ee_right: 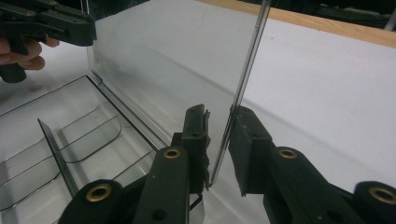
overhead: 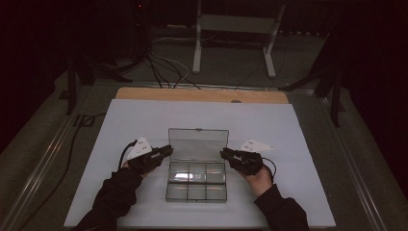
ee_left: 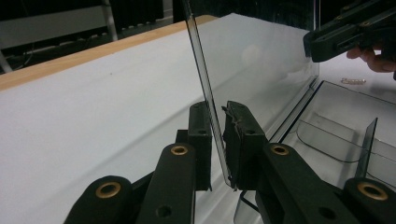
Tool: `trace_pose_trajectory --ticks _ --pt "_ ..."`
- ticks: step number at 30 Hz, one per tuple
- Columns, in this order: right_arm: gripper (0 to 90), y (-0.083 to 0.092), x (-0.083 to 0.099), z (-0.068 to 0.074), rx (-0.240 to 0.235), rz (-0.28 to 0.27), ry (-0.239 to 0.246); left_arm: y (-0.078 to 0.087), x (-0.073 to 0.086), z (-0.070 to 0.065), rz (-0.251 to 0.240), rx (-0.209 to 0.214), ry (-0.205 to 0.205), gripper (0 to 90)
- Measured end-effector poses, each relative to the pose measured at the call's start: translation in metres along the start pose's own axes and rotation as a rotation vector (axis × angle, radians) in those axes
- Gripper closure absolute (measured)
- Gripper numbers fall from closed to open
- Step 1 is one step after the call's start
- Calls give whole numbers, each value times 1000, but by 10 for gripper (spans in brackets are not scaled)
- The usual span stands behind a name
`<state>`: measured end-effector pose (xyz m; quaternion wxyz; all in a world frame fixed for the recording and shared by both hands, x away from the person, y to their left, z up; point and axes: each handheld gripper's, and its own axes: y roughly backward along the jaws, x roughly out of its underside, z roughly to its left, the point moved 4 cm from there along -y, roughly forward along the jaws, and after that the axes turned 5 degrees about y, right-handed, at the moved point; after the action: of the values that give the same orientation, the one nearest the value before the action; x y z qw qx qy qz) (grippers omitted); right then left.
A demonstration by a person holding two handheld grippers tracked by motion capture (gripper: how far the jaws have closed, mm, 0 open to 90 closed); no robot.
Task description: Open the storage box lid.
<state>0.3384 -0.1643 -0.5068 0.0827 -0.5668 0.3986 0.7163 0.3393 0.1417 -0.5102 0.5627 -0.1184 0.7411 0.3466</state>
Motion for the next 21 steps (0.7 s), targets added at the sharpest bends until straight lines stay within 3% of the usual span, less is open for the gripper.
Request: trace_pose_trajectory --ticks 13,21 --pt "745 -4 -2 -1 11 20 -36 -3 0 2 3 -6 54 805" --pt "723 -7 -2 -4 3 29 -85 -8 0 3 13 -12 95 776"
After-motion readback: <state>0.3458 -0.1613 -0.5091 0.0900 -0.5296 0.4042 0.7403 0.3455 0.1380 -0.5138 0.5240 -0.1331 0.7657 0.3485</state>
